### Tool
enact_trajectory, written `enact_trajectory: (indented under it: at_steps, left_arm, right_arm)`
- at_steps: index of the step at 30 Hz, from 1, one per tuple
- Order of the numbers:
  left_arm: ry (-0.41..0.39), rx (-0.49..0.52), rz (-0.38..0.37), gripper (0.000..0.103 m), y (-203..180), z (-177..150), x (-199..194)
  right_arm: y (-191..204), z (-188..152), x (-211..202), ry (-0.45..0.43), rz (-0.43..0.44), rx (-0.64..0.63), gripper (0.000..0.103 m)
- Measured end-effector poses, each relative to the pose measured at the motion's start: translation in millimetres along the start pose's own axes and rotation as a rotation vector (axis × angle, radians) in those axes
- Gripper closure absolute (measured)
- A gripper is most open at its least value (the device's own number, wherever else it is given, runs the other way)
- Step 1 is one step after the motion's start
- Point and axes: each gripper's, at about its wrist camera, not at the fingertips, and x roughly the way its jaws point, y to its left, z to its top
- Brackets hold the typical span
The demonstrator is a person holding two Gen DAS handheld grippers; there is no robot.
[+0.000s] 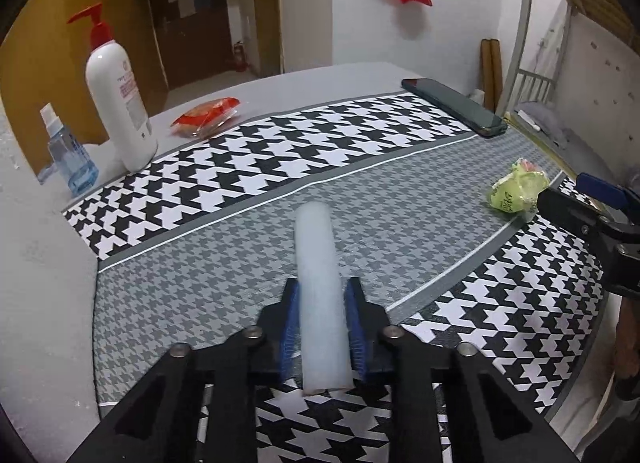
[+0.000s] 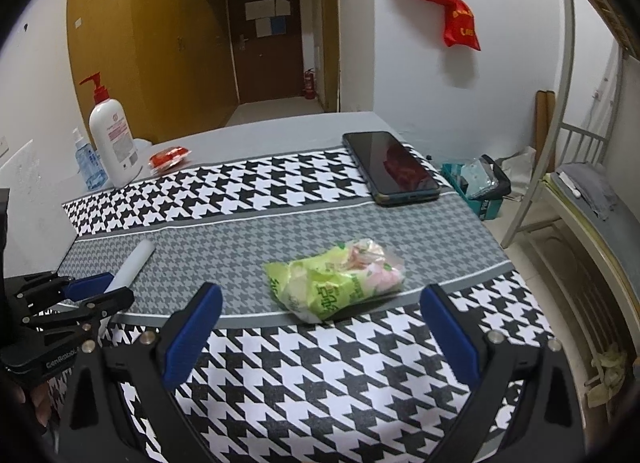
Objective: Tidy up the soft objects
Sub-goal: 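Lift the foam roll with the left tool while the right tool grasps the green snack bag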
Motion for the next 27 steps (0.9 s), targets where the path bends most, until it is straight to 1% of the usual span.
enact_trajectory:
  at_steps: [4,8,11,13,15,16,17,19,21,22,24,25,26,27]
  left_arm:
    - [-0.005,-0.01,-0.014,0.082,3,-1,-2]
    - [-0.006,-0.02,-0.025,0.082,5,-1,-2]
    - [-0.009,-0.029,-0.034,0.082,7,-1,-3]
    - [-0.012,-0.033,-0.039,0.082,9,-2,-5]
    - [-0.016,-0.03,-0.039,0.082,9,-3,-6]
    - [-0.018,-0.029,-0.039,0.082,9,-3,-7]
    - [-0.019,-0.03,-0.041,0.082,9,-3,-7]
    - [-0.019,-0.035,-0.043,0.082,10,-3,-7]
    - [-0.019,-0.039,-0.043,0.082,11,-3,-8]
    - [-0.018,-0.038,-0.044,0.082,11,-3,-8]
    - [-0.022,-0.036,-0.046,0.082,10,-3,-9]
    - [-0.024,-0.034,-0.047,0.082,10,-3,-9]
    - [-0.026,-0.032,-0.049,0.082,10,-3,-10]
    - [-0.026,-0.032,-0.049,0.082,10,-3,-10]
  right_arm:
    - [-1,1,9,0.023,0.016,0.004,0.002]
    - [1,0,16,0.039,0.0,-0.026,0.002]
    - [-1,1,20,0.06,0.036,-0.016,0.002]
    - [-3,2,22,0.069,0.031,-0.007,0.004]
    - [-4,2,23,0.079,0.04,-0.005,0.008]
    - [-5,2,25,0.086,0.048,-0.002,0.012]
    - [-6,3,28,0.097,0.056,0.001,0.018]
    - [-6,3,32,0.117,0.052,0.0,0.023]
    - [-5,2,35,0.132,0.05,0.0,0.033]
    - [-4,1,35,0.136,0.047,-0.005,0.041]
    - [-2,0,36,0.141,0.042,-0.014,0.049]
    - [-1,0,36,0.142,0.042,-0.017,0.056]
    - [0,0,36,0.142,0.037,-0.018,0.059]
    - [0,-1,36,0.142,0.03,-0.018,0.06]
